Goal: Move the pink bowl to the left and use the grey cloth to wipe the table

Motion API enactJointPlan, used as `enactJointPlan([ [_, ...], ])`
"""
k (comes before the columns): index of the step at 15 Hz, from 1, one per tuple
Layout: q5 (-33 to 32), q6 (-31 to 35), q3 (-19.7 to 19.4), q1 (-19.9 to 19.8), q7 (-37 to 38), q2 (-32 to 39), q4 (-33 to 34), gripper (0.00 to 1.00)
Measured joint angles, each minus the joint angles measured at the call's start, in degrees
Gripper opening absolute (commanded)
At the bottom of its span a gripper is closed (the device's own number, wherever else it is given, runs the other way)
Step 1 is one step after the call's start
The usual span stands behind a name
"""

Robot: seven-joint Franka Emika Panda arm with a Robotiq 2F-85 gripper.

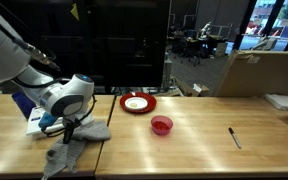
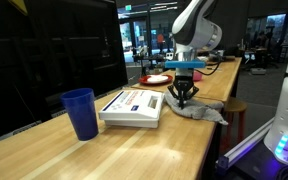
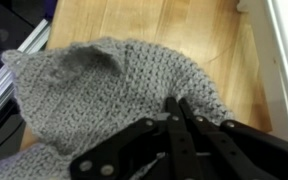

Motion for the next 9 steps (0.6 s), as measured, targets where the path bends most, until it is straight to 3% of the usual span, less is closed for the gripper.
enactJointPlan([
  [9, -10.92, -4.50, -7.65, -6.55, 2.28, -0.69, -0.02, 0.01],
])
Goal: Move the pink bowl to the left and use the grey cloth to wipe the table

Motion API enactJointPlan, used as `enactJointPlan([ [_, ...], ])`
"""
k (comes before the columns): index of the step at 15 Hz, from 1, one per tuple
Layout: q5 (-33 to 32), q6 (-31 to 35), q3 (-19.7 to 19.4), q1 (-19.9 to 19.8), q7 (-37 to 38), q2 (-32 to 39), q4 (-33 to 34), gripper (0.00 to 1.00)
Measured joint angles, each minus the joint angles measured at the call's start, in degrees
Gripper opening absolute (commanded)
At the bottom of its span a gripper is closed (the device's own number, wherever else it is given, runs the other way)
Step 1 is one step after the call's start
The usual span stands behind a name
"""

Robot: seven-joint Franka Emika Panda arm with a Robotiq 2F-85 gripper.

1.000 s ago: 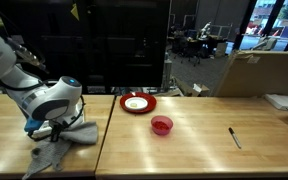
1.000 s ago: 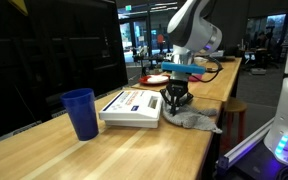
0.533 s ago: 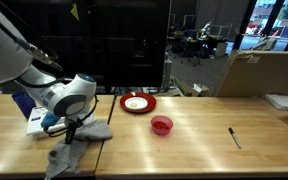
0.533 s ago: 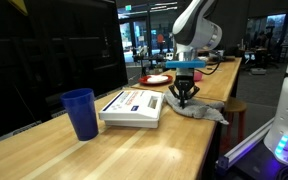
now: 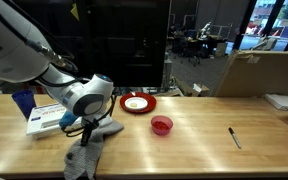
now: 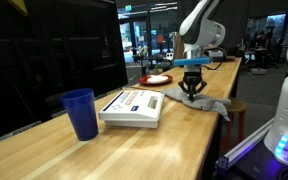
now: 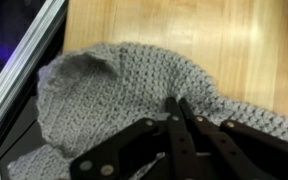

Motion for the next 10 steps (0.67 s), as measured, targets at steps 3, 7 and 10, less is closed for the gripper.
enactJointPlan([
  [3, -4.26, -0.66, -2.84, -3.14, 0.02, -0.25, -0.01, 0.01],
  [7, -9.20, -1.69, -6.94, -7.92, -0.09, -0.54, 0.11, 0.01],
  [10, -13.70, -1.75, -9.49, -11.70, -0.08, -1.03, 0.04, 0.01],
])
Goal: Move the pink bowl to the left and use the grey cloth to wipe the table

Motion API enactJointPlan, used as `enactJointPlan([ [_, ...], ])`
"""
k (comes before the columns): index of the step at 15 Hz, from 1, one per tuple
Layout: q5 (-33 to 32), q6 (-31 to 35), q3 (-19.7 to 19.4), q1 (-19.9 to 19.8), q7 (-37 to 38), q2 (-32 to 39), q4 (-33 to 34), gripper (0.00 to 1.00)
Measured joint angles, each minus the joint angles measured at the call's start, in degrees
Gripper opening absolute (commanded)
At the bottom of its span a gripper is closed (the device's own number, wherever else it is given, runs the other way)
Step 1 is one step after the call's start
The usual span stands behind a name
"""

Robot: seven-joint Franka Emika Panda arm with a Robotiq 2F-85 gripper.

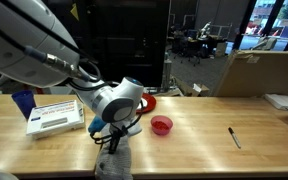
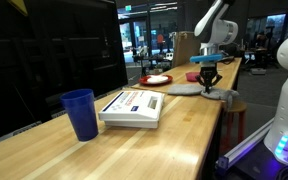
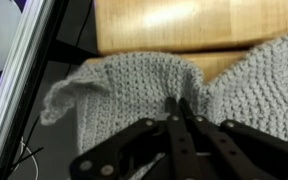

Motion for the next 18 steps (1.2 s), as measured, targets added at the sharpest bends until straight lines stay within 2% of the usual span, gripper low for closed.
enactJointPlan([
  [5, -7.31, 0.00, -3.45, -6.15, 0.00, -0.93, -0.07, 0.01],
  [9, -10.25, 0.00, -4.79, -8.57, -0.16, -1.36, -0.08, 0.01],
  [13, -9.80, 0.00, -4.08, -6.94, -1.03, -1.45, -0.08, 0.01],
  [18, -6.48, 0.03, -0.64, -0.77, -1.58, -1.45, -0.08, 0.01],
])
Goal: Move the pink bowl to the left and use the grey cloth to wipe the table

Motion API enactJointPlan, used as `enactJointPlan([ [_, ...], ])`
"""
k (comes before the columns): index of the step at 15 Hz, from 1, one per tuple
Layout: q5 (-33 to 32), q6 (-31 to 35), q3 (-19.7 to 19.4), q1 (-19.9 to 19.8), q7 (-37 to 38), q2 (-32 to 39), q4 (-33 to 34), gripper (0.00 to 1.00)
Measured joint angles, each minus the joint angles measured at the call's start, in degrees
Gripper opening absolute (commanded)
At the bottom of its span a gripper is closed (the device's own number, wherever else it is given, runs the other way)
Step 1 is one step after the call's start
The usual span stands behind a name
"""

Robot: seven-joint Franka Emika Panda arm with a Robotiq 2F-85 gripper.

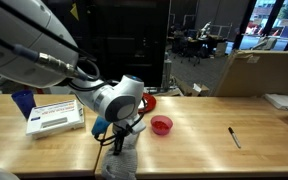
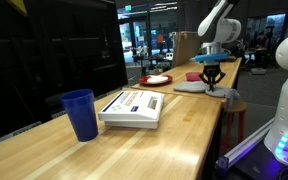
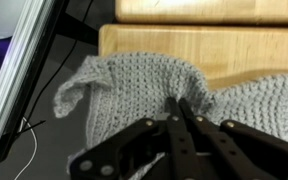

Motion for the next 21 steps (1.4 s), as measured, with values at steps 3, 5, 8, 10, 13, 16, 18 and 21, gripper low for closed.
enactJointPlan([
  [3, 1.94, 0.00, 2.27, 3.07, 0.00, 0.00, -0.01, 0.01],
  [5, 2.95, 0.00, 3.42, 4.62, 0.00, 0.02, -0.01, 0.01],
  [8, 5.55, -0.19, 4.66, 7.21, -0.95, 0.29, -0.06, 0.01],
  [10, 7.10, -0.26, 5.66, 9.12, -1.70, 0.65, -0.07, 0.01],
  [13, 9.32, -0.25, 7.34, 11.87, -2.94, 1.23, -0.02, 0.01],
  [16, 11.91, -0.25, 8.88, 14.44, -4.84, 1.44, -0.01, 0.01],
  [18, 14.16, -0.21, 9.92, 16.32, -6.75, 1.61, -0.01, 0.01],
  [21, 17.79, -0.17, 11.56, 19.07, -9.95, 1.88, 0.01, 0.01],
])
